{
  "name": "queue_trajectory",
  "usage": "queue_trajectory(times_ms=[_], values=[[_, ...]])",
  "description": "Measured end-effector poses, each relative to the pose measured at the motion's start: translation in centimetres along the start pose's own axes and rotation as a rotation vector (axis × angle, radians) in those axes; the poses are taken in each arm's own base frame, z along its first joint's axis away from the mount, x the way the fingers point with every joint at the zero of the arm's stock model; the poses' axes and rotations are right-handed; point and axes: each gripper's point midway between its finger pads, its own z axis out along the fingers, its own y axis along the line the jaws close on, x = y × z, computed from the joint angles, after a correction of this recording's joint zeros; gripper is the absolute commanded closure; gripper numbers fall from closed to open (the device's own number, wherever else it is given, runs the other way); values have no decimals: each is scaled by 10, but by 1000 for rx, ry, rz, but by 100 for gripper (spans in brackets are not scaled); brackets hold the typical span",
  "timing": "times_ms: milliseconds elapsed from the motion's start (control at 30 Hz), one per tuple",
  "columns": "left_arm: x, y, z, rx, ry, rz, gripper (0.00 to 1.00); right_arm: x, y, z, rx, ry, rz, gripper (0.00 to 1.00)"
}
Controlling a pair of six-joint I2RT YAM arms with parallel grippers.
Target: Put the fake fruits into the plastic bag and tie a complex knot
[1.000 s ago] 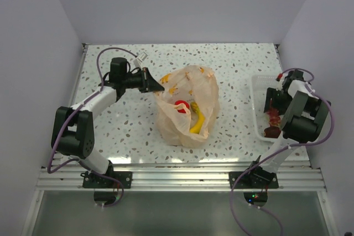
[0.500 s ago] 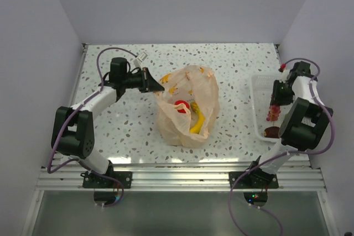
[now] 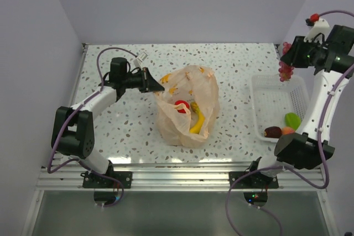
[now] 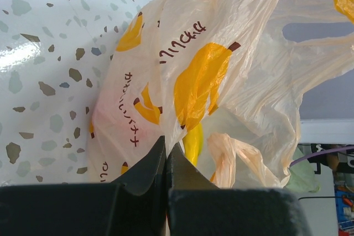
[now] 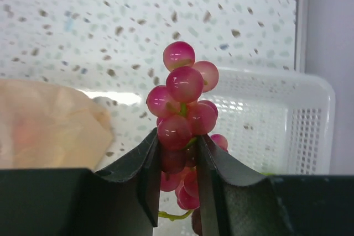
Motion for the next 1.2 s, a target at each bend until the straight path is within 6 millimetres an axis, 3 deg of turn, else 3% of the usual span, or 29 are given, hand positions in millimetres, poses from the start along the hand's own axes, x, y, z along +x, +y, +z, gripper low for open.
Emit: queue_trajectory(times_ms=[133,200,300,433,533,633,700,867,933,1000,1033,1100,1200], values=[[0,0,0,1,1,0,100,-48,53,-41,-177,-159,-46,87],[0,0,0,1,1,0,100,-59,88,-60,-282,-215,-72,87],[0,0,0,2,1,0,100,-62,157,-84,-480,-267,-121,86],[0,0,0,2,1,0,100,-46,246,-113,-758,-271,-186,86],[0,0,0,2,1,0,100,-29,301,-126,-933,-233,-238,87],[0,0,0,2,1,1,100,-3,342,-123,-1042,-163,-277,88],[0,-1,0,2,0,1,100,23,363,-109,-1074,-88,-303,89],[-1,-3,-1,4,-4,8,100,90,382,-48,-995,75,-405,85],[-2,-5,-2,6,-7,14,100,112,378,-22,-915,125,-445,82],[-2,-7,-4,6,-8,20,100,121,368,-2,-826,136,-483,76],[-2,-8,-4,7,-9,23,100,120,362,3,-790,128,-498,50],[-2,-8,-4,8,-10,26,100,115,353,11,-728,106,-533,25],[-2,-8,-4,7,-10,25,100,109,346,13,-684,85,-572,13]])
